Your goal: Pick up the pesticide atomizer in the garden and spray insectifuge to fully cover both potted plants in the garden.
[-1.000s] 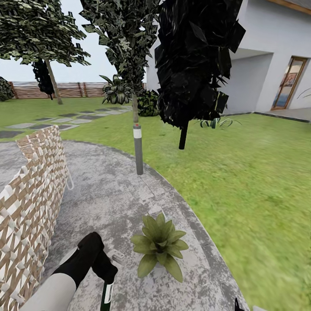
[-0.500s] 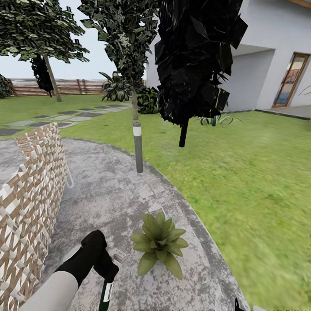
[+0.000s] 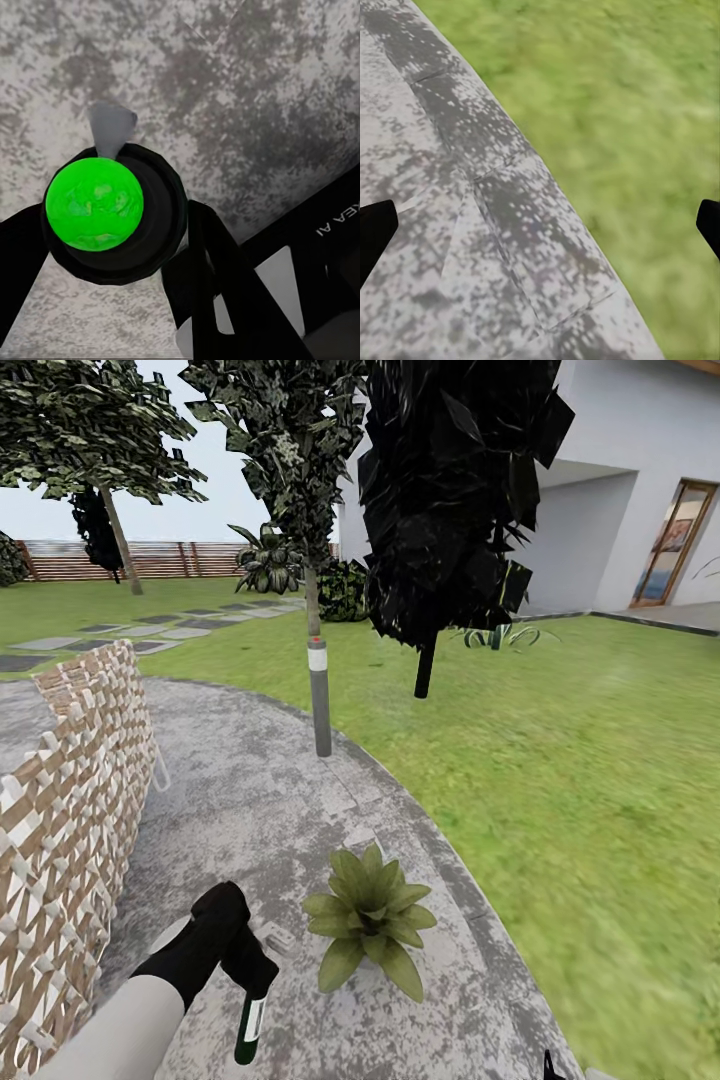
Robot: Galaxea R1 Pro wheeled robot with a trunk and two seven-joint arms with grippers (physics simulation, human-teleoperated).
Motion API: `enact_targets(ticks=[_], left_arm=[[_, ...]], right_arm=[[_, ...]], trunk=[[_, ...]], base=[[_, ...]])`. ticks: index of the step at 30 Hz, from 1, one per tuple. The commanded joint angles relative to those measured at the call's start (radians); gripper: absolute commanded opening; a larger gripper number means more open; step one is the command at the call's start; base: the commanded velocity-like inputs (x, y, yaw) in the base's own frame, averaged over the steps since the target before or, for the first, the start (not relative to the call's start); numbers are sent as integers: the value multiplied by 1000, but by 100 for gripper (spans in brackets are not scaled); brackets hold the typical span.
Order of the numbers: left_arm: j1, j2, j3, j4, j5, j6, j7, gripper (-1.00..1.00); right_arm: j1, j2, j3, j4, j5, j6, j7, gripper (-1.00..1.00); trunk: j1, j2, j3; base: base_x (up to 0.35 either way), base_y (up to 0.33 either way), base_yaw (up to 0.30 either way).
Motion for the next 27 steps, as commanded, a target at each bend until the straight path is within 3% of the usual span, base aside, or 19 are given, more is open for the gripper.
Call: enact_targets(ticks=[1,10,16,22,27], left_arm=[[5,1,-5,1,-9,5,-10,-100],[13,-1,-3,12,-8,3,-9,-100],[13,0,-2,12,-9,3,-8,-100],[11,6,-1,12,-13,4,-8,-100],[-12,2,-2,10,-9,5,-10,-100]], right_arm=[[-1,0,3,1,-4,-3,-2,100],[-1,0,3,1,-4,-3,-2,100],[-1,0,3,1,-4,-3,-2,100],[-1,0,3,1,-4,-3,-2,100],[-1,0,3,1,-4,-3,-2,100]], trunk=[[0,0,-1],[0,0,-1],[0,0,-1],[0,0,-1],[0,0,-1]], base=[[0,0,0],[58,-11,0],[165,-195,1],[7,-75,148],[0,-2,16]])
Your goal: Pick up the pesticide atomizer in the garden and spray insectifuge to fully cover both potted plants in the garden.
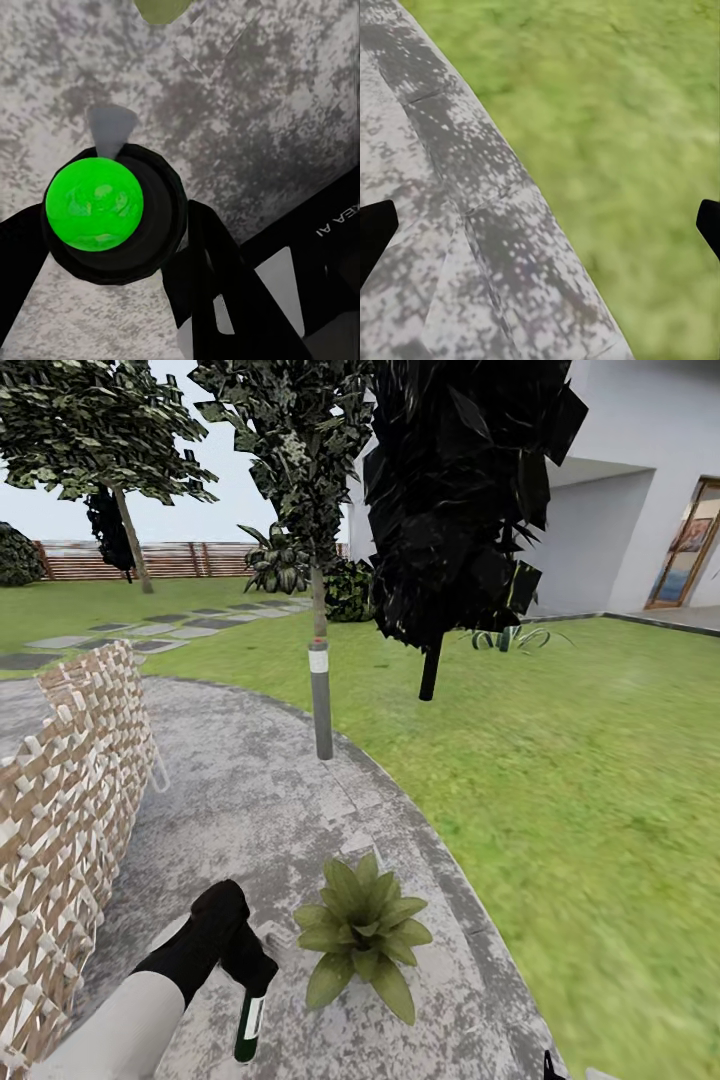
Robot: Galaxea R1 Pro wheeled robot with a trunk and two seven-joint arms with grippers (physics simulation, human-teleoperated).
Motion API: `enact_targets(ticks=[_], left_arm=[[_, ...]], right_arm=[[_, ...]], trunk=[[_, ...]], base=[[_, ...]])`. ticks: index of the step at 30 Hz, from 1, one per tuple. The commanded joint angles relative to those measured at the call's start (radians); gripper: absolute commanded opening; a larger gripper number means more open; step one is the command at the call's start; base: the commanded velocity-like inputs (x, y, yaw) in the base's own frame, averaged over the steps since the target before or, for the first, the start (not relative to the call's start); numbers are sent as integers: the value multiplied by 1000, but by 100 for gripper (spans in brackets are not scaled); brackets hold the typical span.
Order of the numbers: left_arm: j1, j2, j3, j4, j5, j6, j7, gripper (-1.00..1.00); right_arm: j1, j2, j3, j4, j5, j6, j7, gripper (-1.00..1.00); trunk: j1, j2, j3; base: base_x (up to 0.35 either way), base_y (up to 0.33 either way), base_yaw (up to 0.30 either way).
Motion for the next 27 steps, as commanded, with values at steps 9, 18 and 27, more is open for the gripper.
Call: enact_targets(ticks=[9,18,27], left_arm=[[-61,13,-89,33,-13,4,-97,-100],[-36,51,-118,119,-47,-6,-96,-100],[-46,48,-109,134,-53,4,-94,-100]], right_arm=[[-1,0,3,1,-4,-2,-1,100],[-1,-3,3,1,-3,-3,0,100],[-1,-3,3,1,-4,-3,0,100]], trunk=[[0,0,-1],[0,0,-1],[0,0,-1]], base=[[0,0,0],[0,0,0],[123,44,0]])
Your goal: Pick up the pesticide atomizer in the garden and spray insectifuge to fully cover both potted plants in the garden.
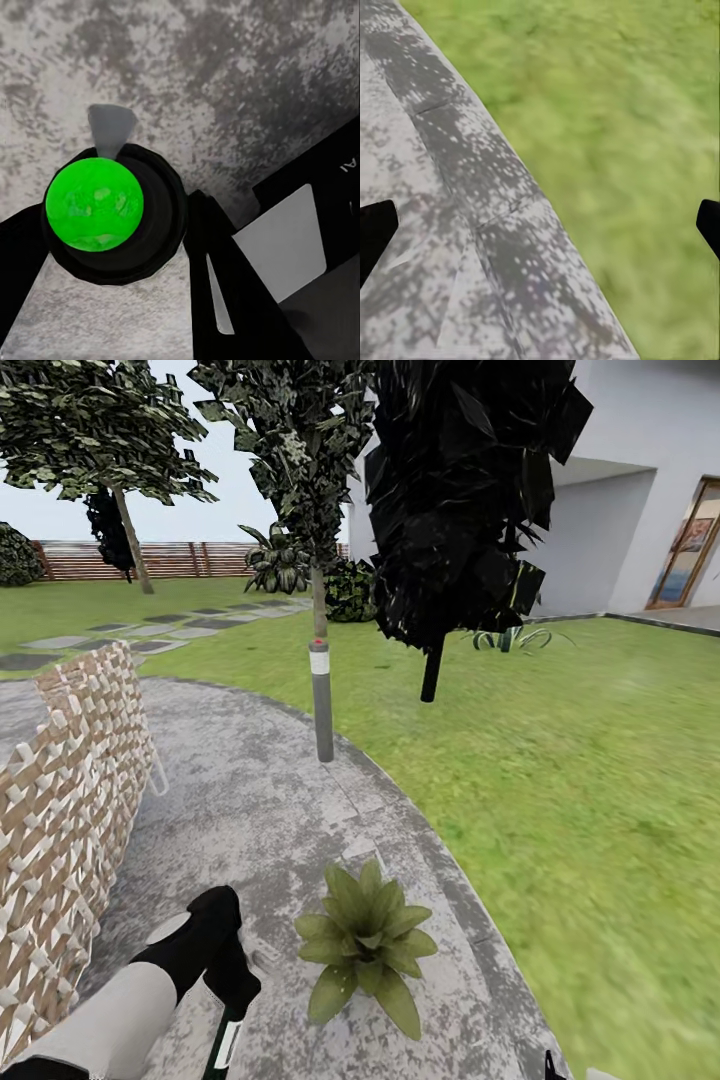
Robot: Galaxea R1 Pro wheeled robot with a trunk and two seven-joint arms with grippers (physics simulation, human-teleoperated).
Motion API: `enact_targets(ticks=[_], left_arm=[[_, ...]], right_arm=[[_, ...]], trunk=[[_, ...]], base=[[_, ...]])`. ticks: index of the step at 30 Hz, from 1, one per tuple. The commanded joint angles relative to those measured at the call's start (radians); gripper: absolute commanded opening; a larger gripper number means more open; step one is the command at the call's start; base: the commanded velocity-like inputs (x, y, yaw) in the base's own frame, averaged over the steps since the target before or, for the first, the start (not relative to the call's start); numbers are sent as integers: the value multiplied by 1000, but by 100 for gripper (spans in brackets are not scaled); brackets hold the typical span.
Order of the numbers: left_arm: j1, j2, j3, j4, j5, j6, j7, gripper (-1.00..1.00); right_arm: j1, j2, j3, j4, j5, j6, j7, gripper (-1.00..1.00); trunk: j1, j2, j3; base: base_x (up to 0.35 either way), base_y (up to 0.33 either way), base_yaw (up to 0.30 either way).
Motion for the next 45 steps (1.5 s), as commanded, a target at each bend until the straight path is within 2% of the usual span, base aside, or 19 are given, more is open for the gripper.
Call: enact_targets(ticks=[1,10,17,23,27,32,35,39,43,45], left_arm=[[-1,-1,-5,-2,-8,7,-10,-100],[-2,-5,-11,-12,-8,7,-10,-100],[12,17,-11,-1,-39,3,-5,-100],[45,24,-12,4,-44,-3,-4,-100],[48,23,-8,-5,-44,-2,-5,-100],[29,15,-3,-14,-43,4,-8,-100],[-25,10,-3,-36,-40,8,-15,-100],[-71,14,-3,-42,-31,7,-21,-100],[-76,17,-13,-42,-39,-9,-77,-100],[-73,21,-35,-43,-41,-40,-95,-100]], right_arm=[[-1,0,3,1,-4,-3,-2,100],[-1,0,3,1,-4,-2,-3,100],[-1,0,3,1,-3,-2,-3,100],[-1,0,3,1,-3,-2,-3,100],[-1,0,3,1,-4,-2,-3,100],[-1,0,3,1,-3,-2,-3,100],[-1,0,3,1,-4,-2,-3,100],[-1,0,3,1,-4,-2,-3,100],[-1,0,3,1,-4,-2,-3,100],[0,0,3,1,-4,-2,-3,100]], trunk=[[0,0,-1],[0,0,-1],[0,0,-1],[0,0,-1],[0,0,-1],[0,0,-1],[0,0,-1],[0,0,-1],[0,0,-1],[0,0,-1]], base=[[296,116,0],[105,28,0],[0,0,0],[0,0,0],[0,0,0],[0,0,0],[0,0,0],[0,0,0],[0,0,0],[0,0,0]])
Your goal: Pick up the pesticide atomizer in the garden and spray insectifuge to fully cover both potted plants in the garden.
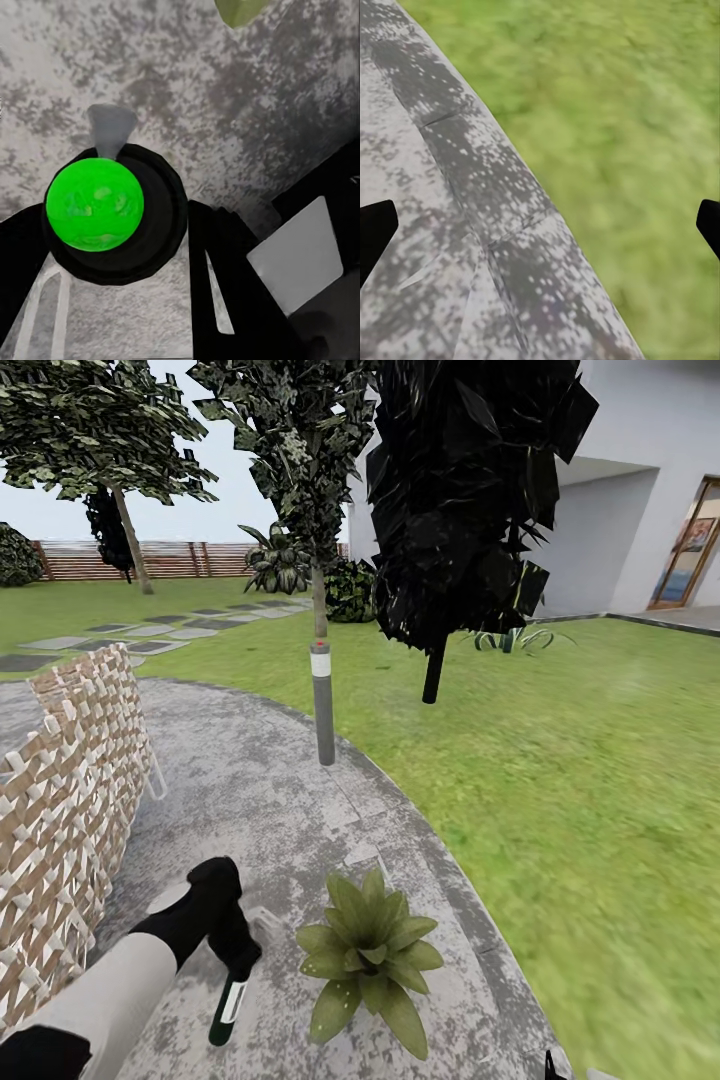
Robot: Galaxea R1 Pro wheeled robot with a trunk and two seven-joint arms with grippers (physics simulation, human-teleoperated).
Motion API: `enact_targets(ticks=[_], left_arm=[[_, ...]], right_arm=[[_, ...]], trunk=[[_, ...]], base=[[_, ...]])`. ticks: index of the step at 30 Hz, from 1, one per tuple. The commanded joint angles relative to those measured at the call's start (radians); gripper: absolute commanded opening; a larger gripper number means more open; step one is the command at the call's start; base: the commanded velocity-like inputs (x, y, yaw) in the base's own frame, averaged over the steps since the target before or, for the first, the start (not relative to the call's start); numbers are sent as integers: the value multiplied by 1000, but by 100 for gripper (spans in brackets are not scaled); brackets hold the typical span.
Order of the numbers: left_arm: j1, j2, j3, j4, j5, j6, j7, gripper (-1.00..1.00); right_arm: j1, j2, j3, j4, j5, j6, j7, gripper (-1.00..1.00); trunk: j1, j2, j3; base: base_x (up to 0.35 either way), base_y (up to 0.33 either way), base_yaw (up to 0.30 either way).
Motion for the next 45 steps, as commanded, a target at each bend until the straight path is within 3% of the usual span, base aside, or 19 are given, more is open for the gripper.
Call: enact_targets(ticks=[1,4,7,14,18,24,29,36,45], left_arm=[[1,2,-19,-2,-8,-16,-12,-100],[5,2,-89,6,-9,-103,-21,-100],[21,1,-116,12,-9,-117,-22,-100],[30,-12,-217,9,-7,-111,-24,-100],[19,-36,-229,0,-9,-105,-54,-100],[0,-43,-225,-1,-9,-84,-65,-100],[13,-23,-223,10,-10,-69,-63,-100],[21,34,-229,18,-6,-74,-57,-100],[23,22,-223,11,-10,-62,-56,-100]], right_arm=[[0,0,3,1,-4,-3,-2,100],[-1,0,3,1,-4,-3,-2,100],[-1,0,3,1,-3,-3,-2,100],[-1,0,3,1,-3,-3,-2,100],[-1,0,3,1,-4,-3,-2,100],[-1,0,3,1,-4,-3,-2,100],[-1,0,3,1,-4,-3,-2,100],[-1,0,3,1,-4,-3,-2,100],[-1,0,3,-1,-4,-4,0,100]], trunk=[[0,0,-1],[0,0,-1],[0,0,-1],[0,0,-1],[0,0,-1],[0,0,-1],[0,0,-1],[0,0,-1],[0,0,-1]], base=[[0,0,0],[0,0,0],[0,0,0],[0,0,0],[0,0,0],[0,0,0],[0,0,0],[0,0,0],[97,-24,0]])
